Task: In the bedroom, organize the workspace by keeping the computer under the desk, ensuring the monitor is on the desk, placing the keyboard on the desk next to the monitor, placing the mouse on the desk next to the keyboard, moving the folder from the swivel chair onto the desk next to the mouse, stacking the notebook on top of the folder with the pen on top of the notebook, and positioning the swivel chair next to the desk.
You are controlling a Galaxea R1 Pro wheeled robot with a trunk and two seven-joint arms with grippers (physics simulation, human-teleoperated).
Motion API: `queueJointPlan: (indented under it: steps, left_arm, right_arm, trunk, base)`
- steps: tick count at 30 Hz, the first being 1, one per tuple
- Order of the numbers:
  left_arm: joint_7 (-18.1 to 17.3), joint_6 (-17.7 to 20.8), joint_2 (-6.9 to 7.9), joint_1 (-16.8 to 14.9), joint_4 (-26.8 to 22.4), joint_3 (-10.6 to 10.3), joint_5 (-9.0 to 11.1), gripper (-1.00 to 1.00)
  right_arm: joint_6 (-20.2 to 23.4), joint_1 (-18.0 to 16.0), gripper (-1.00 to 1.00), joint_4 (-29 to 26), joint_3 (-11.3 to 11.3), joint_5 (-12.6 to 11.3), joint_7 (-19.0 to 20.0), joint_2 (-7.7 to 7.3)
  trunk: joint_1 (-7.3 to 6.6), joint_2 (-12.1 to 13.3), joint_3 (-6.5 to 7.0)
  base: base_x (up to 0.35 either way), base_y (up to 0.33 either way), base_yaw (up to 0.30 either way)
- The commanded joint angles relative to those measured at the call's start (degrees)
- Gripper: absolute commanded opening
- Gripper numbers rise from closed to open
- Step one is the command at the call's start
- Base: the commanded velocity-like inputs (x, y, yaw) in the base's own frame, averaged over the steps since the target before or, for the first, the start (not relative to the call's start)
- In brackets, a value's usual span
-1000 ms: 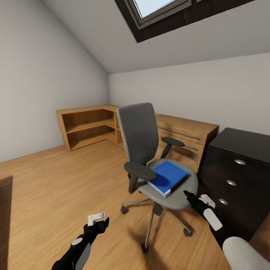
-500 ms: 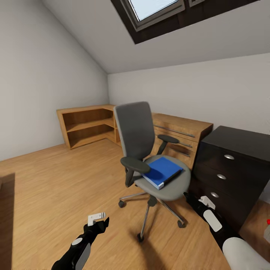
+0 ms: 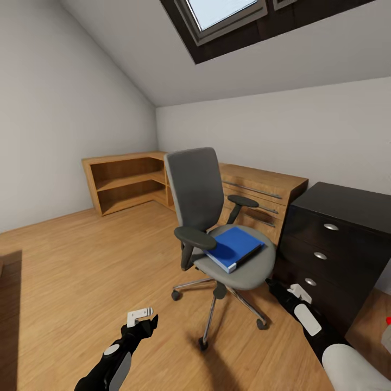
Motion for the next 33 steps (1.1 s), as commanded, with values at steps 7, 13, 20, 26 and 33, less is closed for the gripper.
queueJointPlan:
  steps: [7, 13, 20, 26, 33]
  left_arm:
    - [-0.42, -0.07, -0.05, -0.03, 0.04, 0.31, 0.52, 1.00]
    - [-0.42, -0.07, -0.05, -0.03, 0.04, 0.31, 0.50, 1.00]
    - [-0.42, -0.07, -0.05, -0.03, 0.04, 0.32, 0.47, 1.00]
    - [-0.42, -0.07, -0.05, -0.03, 0.04, 0.31, 0.51, 1.00]
    - [-0.42, -0.07, -0.05, -0.03, 0.04, 0.31, 0.52, 1.00]
  right_arm:
    - [0.26, -0.04, 1.00, -0.02, -0.02, -0.14, 0.28, 0.19]
    - [0.25, -0.05, 1.00, -0.02, 0.95, 0.02, 0.31, 0.42]
    - [0.19, -0.04, 1.00, -0.03, 2.12, 0.07, 0.32, 1.54]
    - [0.18, -0.05, 1.00, -0.07, 2.29, 0.08, 0.32, 1.70]
    - [0.18, -0.06, 1.00, -0.10, 2.31, 0.08, 0.32, 1.72]
  trunk:
    - [-0.01, -0.02, -0.06]
    - [-0.01, -0.02, -0.06]
    - [-0.01, -0.02, -0.06]
    - [-0.01, -0.02, -0.06]
    - [-0.01, -0.02, -0.06]
  base:
    - [0.000, 0.000, 0.000]
    - [0.000, 0.000, 0.000]
    - [0.000, 0.000, 0.060]
    - [0.000, 0.000, 0.211]
    - [0.000, 0.000, 0.240]
